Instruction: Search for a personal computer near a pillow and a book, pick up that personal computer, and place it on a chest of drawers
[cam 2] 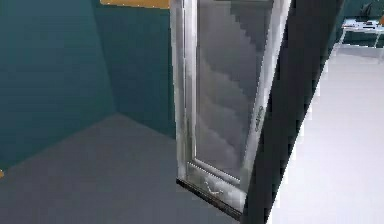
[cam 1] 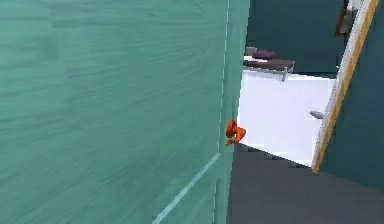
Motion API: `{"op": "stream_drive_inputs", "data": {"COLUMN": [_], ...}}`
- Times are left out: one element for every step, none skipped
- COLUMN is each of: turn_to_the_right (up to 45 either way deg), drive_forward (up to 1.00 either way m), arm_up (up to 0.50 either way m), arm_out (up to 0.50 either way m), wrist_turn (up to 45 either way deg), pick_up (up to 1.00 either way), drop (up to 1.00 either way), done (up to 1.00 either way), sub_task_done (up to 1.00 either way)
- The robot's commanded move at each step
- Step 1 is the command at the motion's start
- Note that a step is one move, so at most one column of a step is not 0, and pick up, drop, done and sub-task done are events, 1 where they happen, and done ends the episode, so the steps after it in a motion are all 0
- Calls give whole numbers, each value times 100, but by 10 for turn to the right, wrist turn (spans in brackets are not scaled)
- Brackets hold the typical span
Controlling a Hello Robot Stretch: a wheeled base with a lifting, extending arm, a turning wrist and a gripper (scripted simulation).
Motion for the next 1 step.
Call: {"op": "stream_drive_inputs", "data": {"turn_to_the_right": [360], "drive_forward": [0], "arm_up": [0], "arm_out": [0], "wrist_turn": [0], "pick_up": [0], "drop": [0], "done": [0], "sub_task_done": [0]}}
